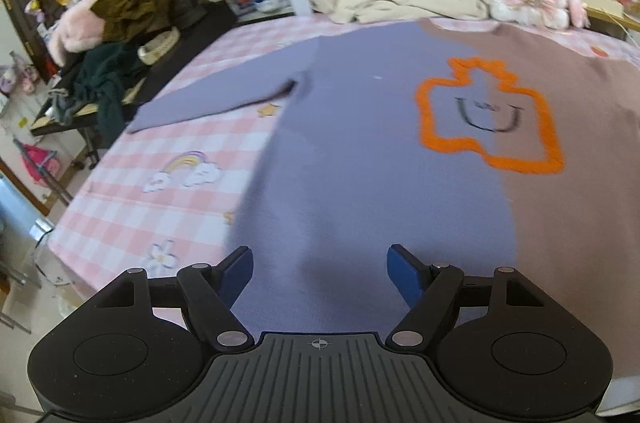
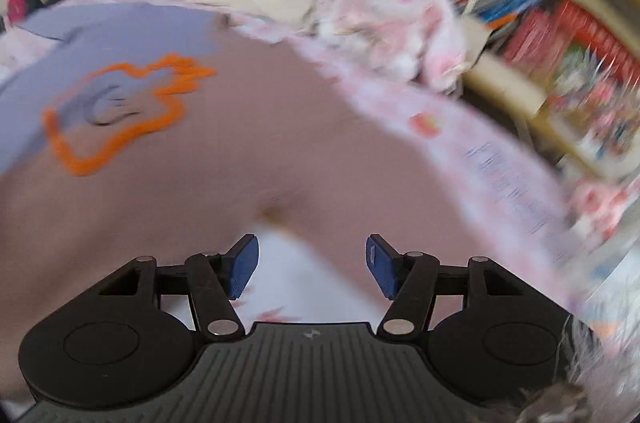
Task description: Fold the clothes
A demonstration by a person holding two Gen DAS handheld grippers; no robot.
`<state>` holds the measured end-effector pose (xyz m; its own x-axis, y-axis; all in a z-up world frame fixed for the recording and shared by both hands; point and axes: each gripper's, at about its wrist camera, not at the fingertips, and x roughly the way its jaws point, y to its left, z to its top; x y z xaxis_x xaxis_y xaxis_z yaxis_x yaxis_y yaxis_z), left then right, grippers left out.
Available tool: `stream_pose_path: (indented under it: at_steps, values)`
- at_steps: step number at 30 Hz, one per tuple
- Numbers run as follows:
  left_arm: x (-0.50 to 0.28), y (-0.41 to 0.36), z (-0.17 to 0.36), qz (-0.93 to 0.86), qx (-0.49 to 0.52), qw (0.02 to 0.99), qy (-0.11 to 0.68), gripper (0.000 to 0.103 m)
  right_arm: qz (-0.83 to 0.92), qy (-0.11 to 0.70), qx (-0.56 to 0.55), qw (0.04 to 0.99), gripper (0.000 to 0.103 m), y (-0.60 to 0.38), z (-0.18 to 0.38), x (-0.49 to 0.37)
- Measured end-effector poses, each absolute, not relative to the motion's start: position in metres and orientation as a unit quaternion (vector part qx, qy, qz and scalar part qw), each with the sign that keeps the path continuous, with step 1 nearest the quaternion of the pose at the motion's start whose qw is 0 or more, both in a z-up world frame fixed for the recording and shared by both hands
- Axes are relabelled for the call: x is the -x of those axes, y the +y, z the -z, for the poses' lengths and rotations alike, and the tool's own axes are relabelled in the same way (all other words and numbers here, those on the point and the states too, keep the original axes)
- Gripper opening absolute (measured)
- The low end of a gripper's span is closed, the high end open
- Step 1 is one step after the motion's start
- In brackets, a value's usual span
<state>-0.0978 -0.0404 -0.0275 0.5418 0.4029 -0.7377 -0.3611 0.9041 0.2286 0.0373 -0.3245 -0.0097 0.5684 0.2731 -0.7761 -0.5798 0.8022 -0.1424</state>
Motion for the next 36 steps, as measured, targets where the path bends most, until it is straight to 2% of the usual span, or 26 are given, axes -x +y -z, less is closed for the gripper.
stream_pose_path:
  at_steps: [7, 20, 23, 27, 29, 31, 33, 36]
  values:
    - [0.095, -0.003, 0.031, -0.214, -0.019, 0.881, 0.422, 0.076, -0.271, 0.410, 0.196, 0.849, 0.057, -0.296, 0.019, 0.027]
    - [0.103, 0.050, 0.034, -0.113, -0.008, 0.898, 0.424, 0.078, -0.140, 0.478, 0.036, 0.866, 0.054, -0.281, 0.019, 0.073]
    - [0.101, 0.063, 0.037, -0.099, 0.011, 0.897, 0.430, 0.078, -0.112, 0.492, -0.023, 0.863, 0.042, -0.281, 0.023, 0.085]
    - [0.102, 0.085, 0.044, -0.100, 0.054, 0.892, 0.437, 0.077, -0.068, 0.493, -0.076, 0.864, 0.032, -0.282, 0.025, 0.099]
    - [0.104, 0.092, 0.046, -0.098, 0.065, 0.891, 0.438, 0.075, -0.063, 0.494, -0.080, 0.864, 0.021, -0.278, 0.024, 0.104]
    - [0.108, 0.097, 0.047, -0.085, 0.076, 0.893, 0.436, 0.056, -0.059, 0.494, -0.080, 0.864, 0.017, -0.274, 0.024, 0.107]
    - [0.112, 0.100, 0.048, -0.080, 0.082, 0.895, 0.431, 0.050, -0.057, 0.490, -0.075, 0.867, 0.013, -0.270, 0.024, 0.107]
    - [0.116, 0.100, 0.048, -0.065, 0.077, 0.898, 0.428, 0.050, -0.067, 0.482, -0.042, 0.872, 0.012, -0.265, 0.025, 0.102]
